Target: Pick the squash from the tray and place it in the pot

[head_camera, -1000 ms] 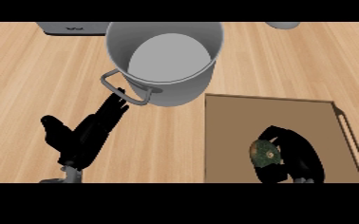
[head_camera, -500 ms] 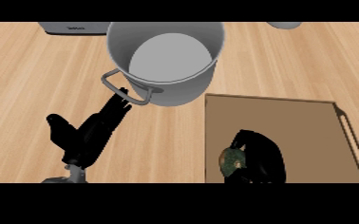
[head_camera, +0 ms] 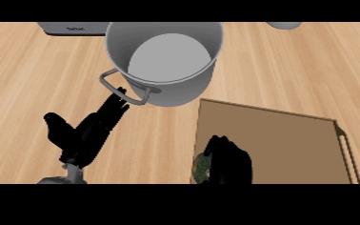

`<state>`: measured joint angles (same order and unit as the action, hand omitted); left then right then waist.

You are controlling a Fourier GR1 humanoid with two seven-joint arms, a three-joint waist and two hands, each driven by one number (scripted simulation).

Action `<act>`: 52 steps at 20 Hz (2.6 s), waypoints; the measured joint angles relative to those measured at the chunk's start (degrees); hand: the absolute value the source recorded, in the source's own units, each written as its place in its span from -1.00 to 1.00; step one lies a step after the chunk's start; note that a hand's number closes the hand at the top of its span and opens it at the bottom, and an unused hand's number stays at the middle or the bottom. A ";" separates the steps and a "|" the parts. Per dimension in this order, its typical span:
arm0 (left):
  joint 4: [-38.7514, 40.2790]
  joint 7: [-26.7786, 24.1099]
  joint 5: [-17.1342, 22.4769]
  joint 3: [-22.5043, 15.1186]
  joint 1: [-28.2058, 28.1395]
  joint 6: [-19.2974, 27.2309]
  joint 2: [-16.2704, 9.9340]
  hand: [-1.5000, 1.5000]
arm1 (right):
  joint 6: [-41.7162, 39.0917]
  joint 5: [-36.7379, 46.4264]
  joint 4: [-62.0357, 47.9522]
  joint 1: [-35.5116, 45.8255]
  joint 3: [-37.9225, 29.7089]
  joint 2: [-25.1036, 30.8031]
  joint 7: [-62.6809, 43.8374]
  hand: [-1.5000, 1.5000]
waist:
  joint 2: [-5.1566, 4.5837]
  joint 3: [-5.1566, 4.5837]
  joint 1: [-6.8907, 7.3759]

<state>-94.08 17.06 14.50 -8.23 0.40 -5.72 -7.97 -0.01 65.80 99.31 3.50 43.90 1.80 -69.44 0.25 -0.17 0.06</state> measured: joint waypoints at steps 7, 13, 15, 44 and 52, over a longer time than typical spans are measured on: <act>-0.81 0.72 0.15 0.18 -0.36 0.24 0.11 0.00 | -2.53 11.90 8.65 4.69 0.27 -0.55 -1.54 1.00 | 0.23 0.01 -0.36; -0.49 1.02 -0.26 -0.26 0.57 0.28 0.60 0.00 | -6.87 15.17 15.68 14.48 -0.01 -0.64 -1.89 1.00 | 0.14 0.00 0.14; 0.16 0.49 -0.96 -0.94 0.61 0.49 1.23 0.00 | -7.47 13.93 16.76 18.56 -1.14 -0.69 -1.93 1.00 | 0.08 -0.01 0.45; 0.96 0.84 -1.20 -1.12 3.17 -1.19 1.93 0.00 | 8.13 -9.29 -44.21 67.13 -34.09 -1.56 11.91 1.00 | -1.14 0.08 3.37; 0.59 1.27 -1.00 -1.44 3.79 -2.12 1.94 0.00 | 23.05 -14.81 -62.06 71.46 -36.99 -1.70 19.78 1.00 | -1.79 0.08 5.01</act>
<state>-93.49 18.33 13.50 -9.67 4.19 -7.84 -6.03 23.04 50.99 37.25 74.96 6.91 0.10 -49.65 -1.54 -0.09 5.07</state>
